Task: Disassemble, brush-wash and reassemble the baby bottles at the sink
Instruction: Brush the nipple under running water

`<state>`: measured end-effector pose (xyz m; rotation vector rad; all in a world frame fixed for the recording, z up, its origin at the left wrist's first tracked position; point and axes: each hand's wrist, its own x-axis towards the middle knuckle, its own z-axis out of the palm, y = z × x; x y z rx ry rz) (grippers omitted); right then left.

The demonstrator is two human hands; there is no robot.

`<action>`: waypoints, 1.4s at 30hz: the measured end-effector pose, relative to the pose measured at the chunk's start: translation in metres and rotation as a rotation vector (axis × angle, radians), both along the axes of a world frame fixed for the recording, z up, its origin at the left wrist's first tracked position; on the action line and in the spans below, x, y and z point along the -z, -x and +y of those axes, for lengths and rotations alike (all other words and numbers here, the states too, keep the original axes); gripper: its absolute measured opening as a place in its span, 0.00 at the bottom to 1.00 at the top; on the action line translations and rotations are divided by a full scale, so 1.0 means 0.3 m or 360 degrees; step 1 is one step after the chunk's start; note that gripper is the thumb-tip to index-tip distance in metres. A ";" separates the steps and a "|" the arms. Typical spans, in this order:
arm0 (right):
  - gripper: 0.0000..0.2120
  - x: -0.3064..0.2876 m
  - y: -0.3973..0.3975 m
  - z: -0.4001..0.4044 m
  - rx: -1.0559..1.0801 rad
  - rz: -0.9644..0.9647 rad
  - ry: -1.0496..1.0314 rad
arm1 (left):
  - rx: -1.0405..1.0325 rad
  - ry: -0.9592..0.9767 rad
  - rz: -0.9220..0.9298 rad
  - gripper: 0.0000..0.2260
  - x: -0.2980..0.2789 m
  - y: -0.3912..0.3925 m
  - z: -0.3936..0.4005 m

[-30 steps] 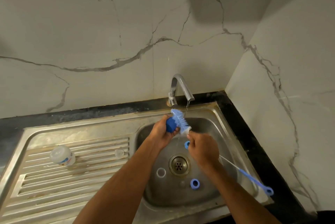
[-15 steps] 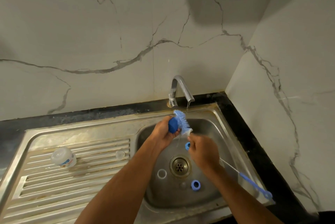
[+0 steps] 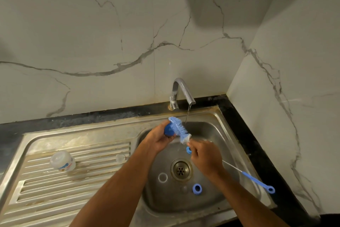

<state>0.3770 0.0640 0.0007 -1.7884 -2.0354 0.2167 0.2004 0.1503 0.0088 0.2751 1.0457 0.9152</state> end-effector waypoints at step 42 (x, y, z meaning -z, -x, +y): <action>0.05 0.020 0.022 -0.007 0.0008 0.0066 -0.0043 | -0.0030 -0.0002 -0.0096 0.27 0.016 0.008 -0.020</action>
